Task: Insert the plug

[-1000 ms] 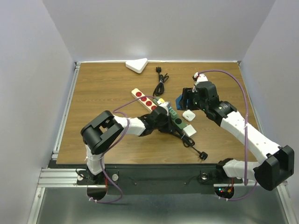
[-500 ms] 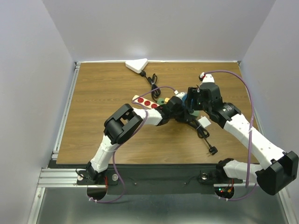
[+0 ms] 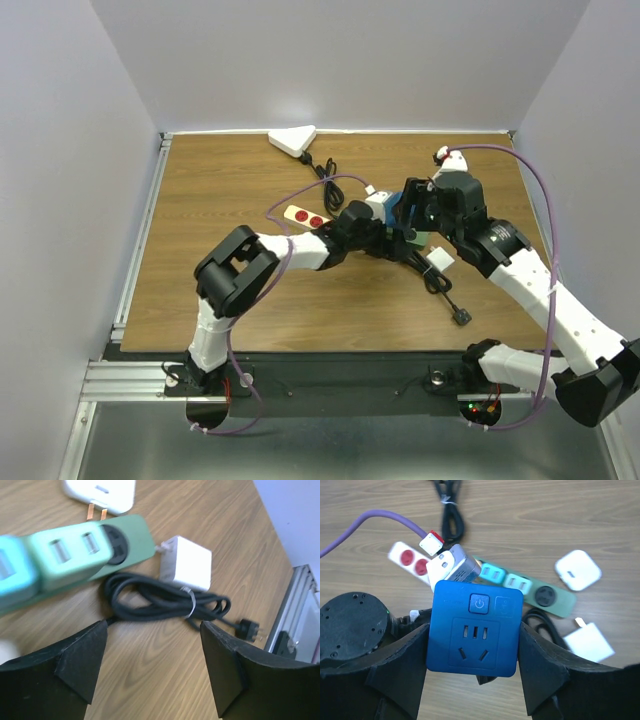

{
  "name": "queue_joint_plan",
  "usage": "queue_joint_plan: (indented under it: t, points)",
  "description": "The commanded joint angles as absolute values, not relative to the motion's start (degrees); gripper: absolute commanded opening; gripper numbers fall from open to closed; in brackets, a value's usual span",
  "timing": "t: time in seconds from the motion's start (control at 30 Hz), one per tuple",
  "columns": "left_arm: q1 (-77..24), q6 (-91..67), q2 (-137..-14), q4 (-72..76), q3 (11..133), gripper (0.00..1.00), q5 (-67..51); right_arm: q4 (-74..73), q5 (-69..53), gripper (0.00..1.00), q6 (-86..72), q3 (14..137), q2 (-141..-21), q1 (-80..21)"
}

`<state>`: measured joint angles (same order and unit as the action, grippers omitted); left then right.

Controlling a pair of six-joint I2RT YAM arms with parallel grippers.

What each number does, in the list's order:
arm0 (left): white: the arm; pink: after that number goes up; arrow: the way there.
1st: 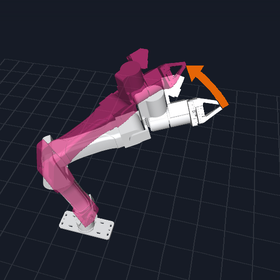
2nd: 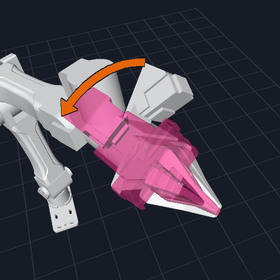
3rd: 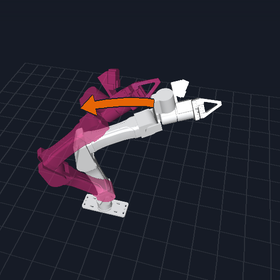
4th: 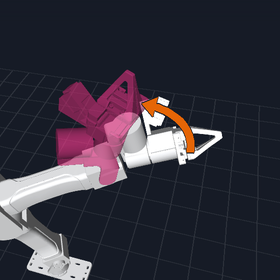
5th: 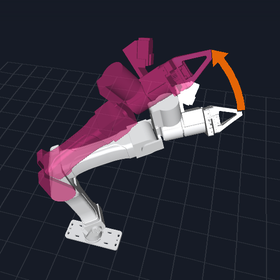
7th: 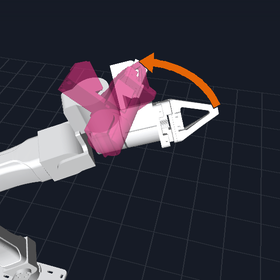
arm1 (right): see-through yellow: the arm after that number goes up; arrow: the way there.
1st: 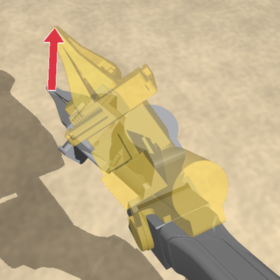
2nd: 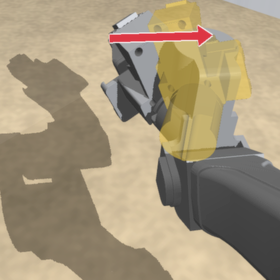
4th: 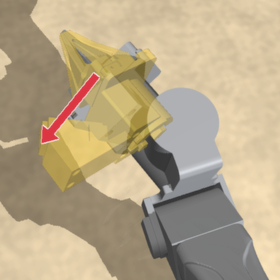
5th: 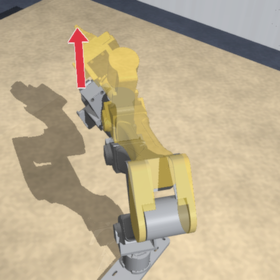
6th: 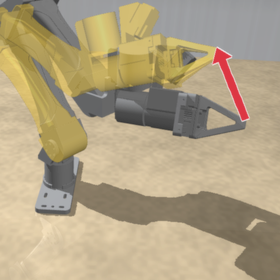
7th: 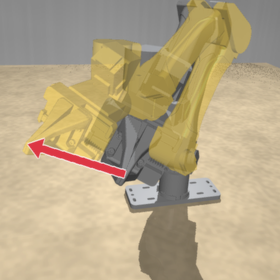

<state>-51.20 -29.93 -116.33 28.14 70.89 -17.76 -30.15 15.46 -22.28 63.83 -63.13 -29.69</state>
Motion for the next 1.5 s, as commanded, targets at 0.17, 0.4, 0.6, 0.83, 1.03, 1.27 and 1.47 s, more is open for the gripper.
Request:
queue_joint_plan:
  t: [0.17,0.4,0.6,0.83,1.03,1.27,1.47]
  points:
    - [-48.96,-14.51,-99.59,21.37,61.53,0.87,-17.23,-29.27,20.92,0.00,-20.21,68.29,-65.21,-28.65]
    - [-43.33,-13.53,-98.09,19.34,57.13,0.87,-12.66,-28.13,14.69,0.00,-22.32,70.49,-64.07,-28.65]
    - [-40.26,-14.33,-99.14,17.05,61.25,0.87,-8.54,-27.86,9.49,0.01,-22.85,70.49,-63.72,-28.65]
    - [-31.04,-12.31,-103.00,19.06,67.22,0.89,-3.42,-27.86,9.84,0.00,-23.46,67.33,-62.93,-28.74]
    - [-27.60,-10.55,-111.17,17.77,75.13,0.89,-4.92,-27.86,9.67,0.00,-23.64,65.48,-62.05,-28.65]
    - [-25.49,-11.34,-117.42,12.92,78.58,0.89,-5.09,-27.77,9.40,0.00,-23.38,65.04,-61.17,-28.65]
    - [-25.31,-11.69,-114.79,10.46,74.63,0.89,-4.39,-27.77,9.32,0.00,-23.29,64.42,-61.26,-28.65]
